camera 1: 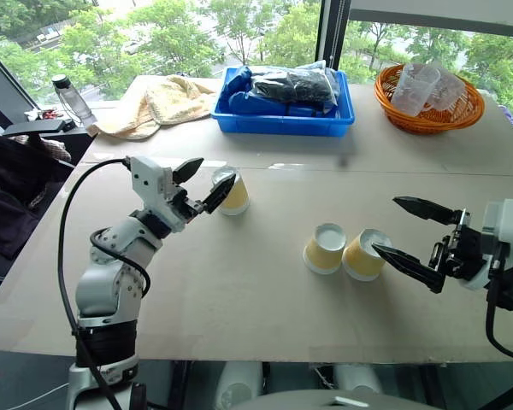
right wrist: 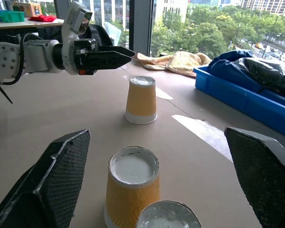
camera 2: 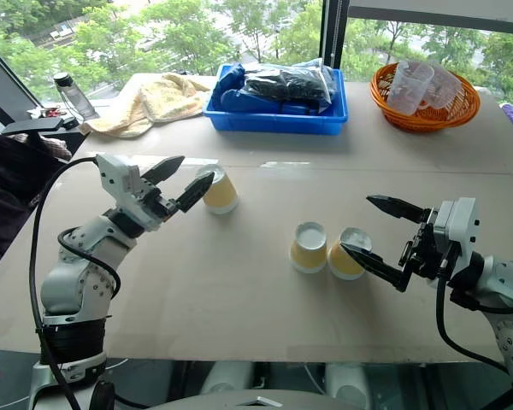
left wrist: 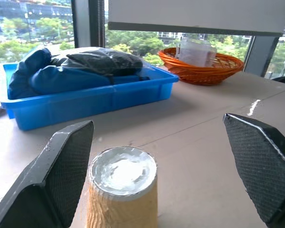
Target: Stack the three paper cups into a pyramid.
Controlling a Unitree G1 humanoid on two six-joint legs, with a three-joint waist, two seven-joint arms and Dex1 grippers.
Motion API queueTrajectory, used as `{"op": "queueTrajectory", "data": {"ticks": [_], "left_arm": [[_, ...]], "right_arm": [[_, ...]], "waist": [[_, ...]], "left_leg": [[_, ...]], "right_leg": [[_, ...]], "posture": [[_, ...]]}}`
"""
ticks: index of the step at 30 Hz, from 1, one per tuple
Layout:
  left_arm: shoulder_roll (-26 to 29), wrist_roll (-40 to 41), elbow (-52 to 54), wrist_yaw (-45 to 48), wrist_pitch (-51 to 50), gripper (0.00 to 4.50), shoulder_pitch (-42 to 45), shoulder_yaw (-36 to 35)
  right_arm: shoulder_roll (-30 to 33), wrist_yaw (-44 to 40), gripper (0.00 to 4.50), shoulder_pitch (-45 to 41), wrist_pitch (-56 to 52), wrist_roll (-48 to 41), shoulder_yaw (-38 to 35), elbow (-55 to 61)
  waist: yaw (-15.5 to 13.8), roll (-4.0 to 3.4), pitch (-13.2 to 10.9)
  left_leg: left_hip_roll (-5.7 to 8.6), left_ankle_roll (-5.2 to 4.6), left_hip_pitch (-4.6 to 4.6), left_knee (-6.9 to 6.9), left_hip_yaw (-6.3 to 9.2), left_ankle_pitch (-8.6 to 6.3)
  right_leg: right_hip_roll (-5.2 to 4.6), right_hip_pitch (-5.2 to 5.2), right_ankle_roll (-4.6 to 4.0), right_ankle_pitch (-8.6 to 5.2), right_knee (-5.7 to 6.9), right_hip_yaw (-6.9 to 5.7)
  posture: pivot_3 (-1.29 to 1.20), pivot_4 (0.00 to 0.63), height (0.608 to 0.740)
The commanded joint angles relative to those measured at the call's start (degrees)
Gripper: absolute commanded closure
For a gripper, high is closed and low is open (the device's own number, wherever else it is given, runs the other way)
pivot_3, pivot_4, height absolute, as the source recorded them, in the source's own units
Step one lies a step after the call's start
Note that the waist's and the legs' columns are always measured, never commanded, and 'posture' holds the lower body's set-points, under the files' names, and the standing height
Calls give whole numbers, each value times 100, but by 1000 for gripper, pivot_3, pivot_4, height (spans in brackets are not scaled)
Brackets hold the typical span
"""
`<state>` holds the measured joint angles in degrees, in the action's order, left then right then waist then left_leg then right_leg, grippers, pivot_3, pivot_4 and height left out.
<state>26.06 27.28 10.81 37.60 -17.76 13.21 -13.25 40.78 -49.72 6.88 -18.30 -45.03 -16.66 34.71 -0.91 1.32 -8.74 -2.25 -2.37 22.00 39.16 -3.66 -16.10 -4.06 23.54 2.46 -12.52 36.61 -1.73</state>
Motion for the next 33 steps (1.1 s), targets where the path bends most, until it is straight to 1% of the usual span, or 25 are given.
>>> {"op": "queueTrajectory", "data": {"ticks": [1, 7, 14, 19, 33], "left_arm": [[-37, -272, -113, -17, 267, 0, -27, 220], [-143, -578, -724, -229, 252, 0, 337, 481], [-295, -728, -1012, -392, 328, 0, 673, 567], [-305, -966, -1347, -475, 577, 0, 906, 593], [-341, -1264, -1957, -428, 947, 0, 1203, 796]], "right_arm": [[1, -60, 31, -131, 13, -51, -24, -7], [-67, -27, 31, -59, 46, 45, -3, 60], [-132, 42, 31, 119, 121, 207, -44, 136], [-194, 94, 31, 133, 159, 253, -27, 155], [-251, 37, 31, 29, 220, 334, 27, 42]], "waist": [[5, 0, 0], [-8, 0, 0], [0, 0, 0], [3, 0, 0], [3, 1, -1]], "left_leg": [[0, 0, 0, 0, -1, 0], [-1, -1, 3, -1, 4, 0], [-1, -1, 2, -1, 3, 0], [0, 0, 3, -1, 3, 0], [-1, -1, 7, -2, 4, 0]], "right_leg": [[0, 0, 0, 0, -1, 1], [0, 0, 0, 0, -3, -5], [0, 0, 2, 1, -3, -3], [0, 0, 2, 1, -3, -5], [0, 2, 3, 2, -7, -7]], "posture": [[0, 150, 733], [0, 150, 733], [0, 150, 733], [0, 150, 733], [0, 150, 733]]}}
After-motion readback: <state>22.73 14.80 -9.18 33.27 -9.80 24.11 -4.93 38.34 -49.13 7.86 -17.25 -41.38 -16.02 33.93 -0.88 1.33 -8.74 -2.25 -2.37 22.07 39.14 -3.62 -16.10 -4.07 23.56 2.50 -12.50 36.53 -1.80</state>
